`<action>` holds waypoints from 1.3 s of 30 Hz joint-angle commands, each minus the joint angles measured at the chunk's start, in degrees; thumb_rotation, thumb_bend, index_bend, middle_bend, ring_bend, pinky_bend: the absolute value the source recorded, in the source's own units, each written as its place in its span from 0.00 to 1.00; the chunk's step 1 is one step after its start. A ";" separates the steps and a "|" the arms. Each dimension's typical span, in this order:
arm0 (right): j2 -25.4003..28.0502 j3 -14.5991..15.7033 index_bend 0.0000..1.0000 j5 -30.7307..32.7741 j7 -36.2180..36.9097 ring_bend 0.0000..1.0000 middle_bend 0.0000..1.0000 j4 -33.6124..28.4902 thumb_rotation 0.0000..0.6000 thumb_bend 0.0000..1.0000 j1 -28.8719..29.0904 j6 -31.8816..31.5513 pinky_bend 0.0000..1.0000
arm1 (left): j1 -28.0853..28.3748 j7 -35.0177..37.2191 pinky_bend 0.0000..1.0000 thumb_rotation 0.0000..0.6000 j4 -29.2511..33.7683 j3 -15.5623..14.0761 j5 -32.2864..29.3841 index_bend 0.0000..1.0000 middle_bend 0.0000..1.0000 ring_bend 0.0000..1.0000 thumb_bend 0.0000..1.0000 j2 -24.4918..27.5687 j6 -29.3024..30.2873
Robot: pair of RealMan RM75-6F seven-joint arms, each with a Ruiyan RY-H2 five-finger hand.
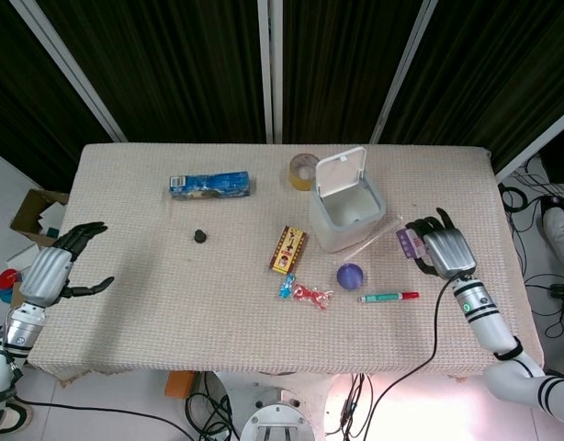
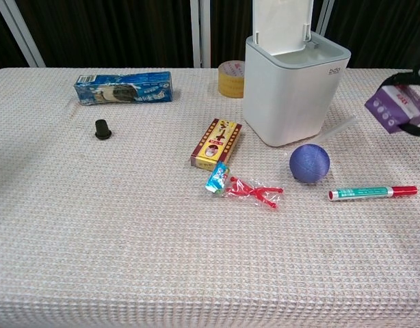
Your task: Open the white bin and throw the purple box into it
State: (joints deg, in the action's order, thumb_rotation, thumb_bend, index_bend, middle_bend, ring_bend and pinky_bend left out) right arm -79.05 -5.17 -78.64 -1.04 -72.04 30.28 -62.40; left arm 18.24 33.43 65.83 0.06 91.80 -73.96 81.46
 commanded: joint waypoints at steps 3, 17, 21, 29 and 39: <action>2.80 -5.10 0.57 -5.85 6.49 0.16 0.56 -7.80 1.00 0.37 -0.45 -10.34 0.00 | 0.02 0.20 0.25 0.79 0.04 -0.09 0.37 0.14 0.13 0.13 0.21 0.04 0.19; -3.53 -11.04 0.55 2.66 -4.01 0.15 0.54 -10.46 1.00 0.33 7.10 -3.79 0.00 | -0.26 0.84 0.25 0.78 -0.63 0.05 -0.15 0.14 0.13 0.13 0.21 0.26 -0.07; -6.48 -11.73 0.50 3.72 -5.26 0.13 0.51 -8.47 1.00 0.33 8.24 -4.04 0.00 | -0.19 1.73 0.25 0.78 -1.51 0.28 -0.32 0.14 0.13 0.13 0.21 0.31 -0.11; -6.76 -11.60 0.00 5.13 -7.56 0.00 0.02 -9.46 1.00 0.23 8.97 -2.90 0.00 | -0.31 2.77 0.25 0.78 -2.56 0.29 -0.37 0.14 0.13 0.13 0.21 0.24 -0.08; -3.03 -10.09 0.00 3.70 -7.45 0.00 0.00 -15.49 1.00 0.18 6.32 -5.68 0.00 | -1.13 2.16 0.24 0.78 -2.22 0.05 0.08 0.14 0.13 0.13 0.21 0.30 1.35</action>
State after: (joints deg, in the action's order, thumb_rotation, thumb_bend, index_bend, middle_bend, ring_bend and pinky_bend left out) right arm -83.48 -16.05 -74.30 -8.19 -85.56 37.88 -66.75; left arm 17.28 35.83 63.42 0.15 91.75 -73.75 82.48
